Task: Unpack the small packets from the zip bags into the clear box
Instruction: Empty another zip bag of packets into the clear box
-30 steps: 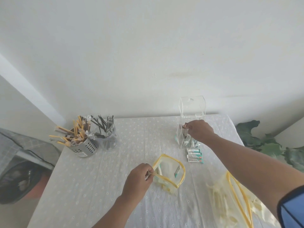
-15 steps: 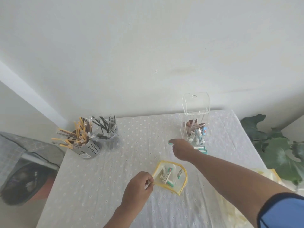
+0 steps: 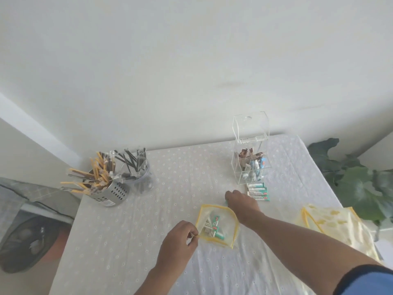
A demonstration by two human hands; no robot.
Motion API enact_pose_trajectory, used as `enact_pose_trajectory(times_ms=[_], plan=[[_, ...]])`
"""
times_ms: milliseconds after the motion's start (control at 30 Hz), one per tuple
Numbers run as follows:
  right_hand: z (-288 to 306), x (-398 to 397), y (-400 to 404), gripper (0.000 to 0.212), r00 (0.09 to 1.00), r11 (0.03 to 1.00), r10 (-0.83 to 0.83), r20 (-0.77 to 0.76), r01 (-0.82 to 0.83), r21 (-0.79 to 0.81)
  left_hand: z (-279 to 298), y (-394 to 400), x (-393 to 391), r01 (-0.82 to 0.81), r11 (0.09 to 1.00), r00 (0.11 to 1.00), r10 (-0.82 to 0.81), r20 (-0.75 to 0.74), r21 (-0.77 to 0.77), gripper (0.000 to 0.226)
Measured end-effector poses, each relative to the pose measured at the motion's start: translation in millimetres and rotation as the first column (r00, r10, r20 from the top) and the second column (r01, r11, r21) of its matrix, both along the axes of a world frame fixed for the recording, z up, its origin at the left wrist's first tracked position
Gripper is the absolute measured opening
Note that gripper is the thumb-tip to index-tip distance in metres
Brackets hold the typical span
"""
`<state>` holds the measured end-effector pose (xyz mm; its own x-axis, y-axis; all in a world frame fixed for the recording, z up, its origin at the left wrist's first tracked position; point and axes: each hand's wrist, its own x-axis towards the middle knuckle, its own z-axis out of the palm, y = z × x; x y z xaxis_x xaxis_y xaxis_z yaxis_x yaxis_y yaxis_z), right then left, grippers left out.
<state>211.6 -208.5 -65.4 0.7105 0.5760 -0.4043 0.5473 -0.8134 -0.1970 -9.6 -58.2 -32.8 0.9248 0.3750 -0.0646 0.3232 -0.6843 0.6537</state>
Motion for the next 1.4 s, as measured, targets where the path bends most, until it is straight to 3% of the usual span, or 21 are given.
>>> enact_pose_trajectory(times_ms=[100,200,367,567,633,700,767,833,900,1000,1167,1400], plan=[[20,-1,-25,0.017,0.983,0.964,-0.182,-0.035,0.186,0.192,3,-3,18,0.051,0.999,0.998,-0.051,0.021,-0.005,0.019],[57,20,-41,0.017,0.938,0.862,-0.347,-0.004,0.321,0.394,8,-7,34,0.092,0.996,0.995,-0.091,0.050,-0.011,0.023],[116,66,-40,0.017,0.860,0.721,-0.498,0.109,0.342,0.602,14,-11,46,0.116,0.993,0.991,-0.115,0.067,-0.009,0.024],[100,72,-31,0.031,0.924,0.861,-0.370,0.093,0.304,0.408,14,-14,44,0.111,0.994,0.993,-0.111,0.045,-0.002,0.021],[94,55,-32,0.024,0.926,0.800,-0.350,0.141,0.216,0.560,15,-16,43,0.101,0.995,0.994,-0.101,0.049,-0.001,0.020],[85,30,-26,0.012,0.982,0.758,-0.135,0.133,0.016,0.653,13,-15,42,0.086,0.996,0.995,-0.086,0.047,-0.007,0.017],[71,4,-20,0.013,0.978,0.817,0.207,0.024,-0.187,0.546,12,-16,40,0.081,0.997,0.996,-0.080,0.038,-0.016,0.014],[50,-15,-10,0.023,0.911,0.875,0.394,-0.119,-0.333,0.351,10,-16,36,0.079,0.997,0.997,-0.079,0.024,-0.014,0.013],[30,-28,1,0.032,0.901,0.915,0.398,-0.173,-0.377,0.142,9,-16,33,0.084,0.996,0.996,-0.084,0.009,0.002,0.013],[9,-46,13,0.039,0.938,0.939,0.330,-0.105,-0.338,-0.066,6,-17,28,0.096,0.995,0.995,-0.096,-0.019,0.032,0.013],[-6,-66,14,0.025,0.960,0.956,0.278,-0.029,-0.280,-0.088,2,-18,20,0.111,0.993,0.993,-0.109,-0.051,0.040,0.017],[49,-34,-13,0.016,0.923,0.948,0.307,-0.231,-0.274,0.164,0,-10,17,0.092,0.995,0.994,-0.089,-0.065,0.032,0.026]])
